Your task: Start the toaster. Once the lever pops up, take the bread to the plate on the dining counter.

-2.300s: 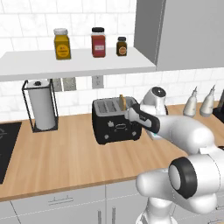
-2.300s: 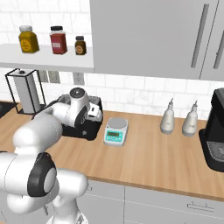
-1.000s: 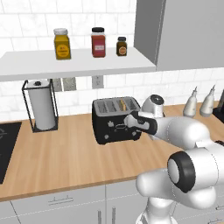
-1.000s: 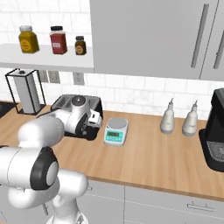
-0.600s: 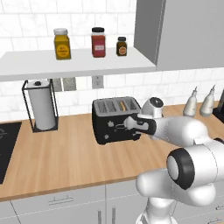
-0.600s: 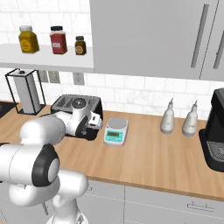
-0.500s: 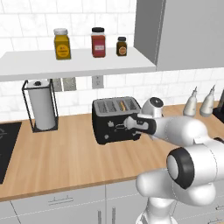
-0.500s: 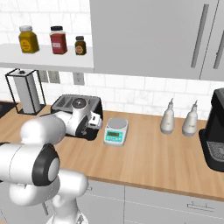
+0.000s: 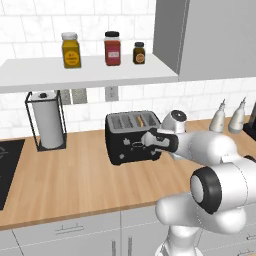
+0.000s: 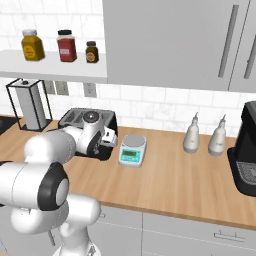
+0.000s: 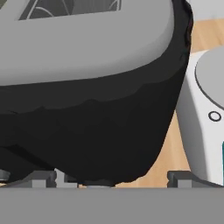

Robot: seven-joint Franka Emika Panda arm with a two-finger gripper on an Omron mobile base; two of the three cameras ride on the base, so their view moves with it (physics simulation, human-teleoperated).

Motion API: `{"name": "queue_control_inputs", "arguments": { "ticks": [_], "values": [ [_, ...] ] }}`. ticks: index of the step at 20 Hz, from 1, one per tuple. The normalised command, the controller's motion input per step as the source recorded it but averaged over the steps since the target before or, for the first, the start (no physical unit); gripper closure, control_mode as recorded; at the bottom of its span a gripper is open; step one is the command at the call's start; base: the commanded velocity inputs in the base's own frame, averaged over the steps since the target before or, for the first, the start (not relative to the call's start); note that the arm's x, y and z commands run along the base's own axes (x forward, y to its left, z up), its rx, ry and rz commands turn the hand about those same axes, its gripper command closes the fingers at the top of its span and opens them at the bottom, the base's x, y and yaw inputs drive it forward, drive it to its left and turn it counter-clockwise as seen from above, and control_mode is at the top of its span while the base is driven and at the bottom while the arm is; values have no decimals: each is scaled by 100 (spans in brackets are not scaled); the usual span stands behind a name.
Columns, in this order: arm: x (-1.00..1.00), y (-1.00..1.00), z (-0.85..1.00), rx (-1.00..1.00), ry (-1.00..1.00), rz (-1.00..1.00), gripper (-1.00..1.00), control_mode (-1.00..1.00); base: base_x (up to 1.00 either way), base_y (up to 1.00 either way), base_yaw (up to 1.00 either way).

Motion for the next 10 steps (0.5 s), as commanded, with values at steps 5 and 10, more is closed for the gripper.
{"name": "queue_control_inputs", "arguments": {
  "ticks": [5,10],
  "values": [
    [-22,0,-20,0,0,0,-100,-100,0,0,0],
    [-24,0,-18,0,0,0,-100,-100,0,0,0]
  ]
}}
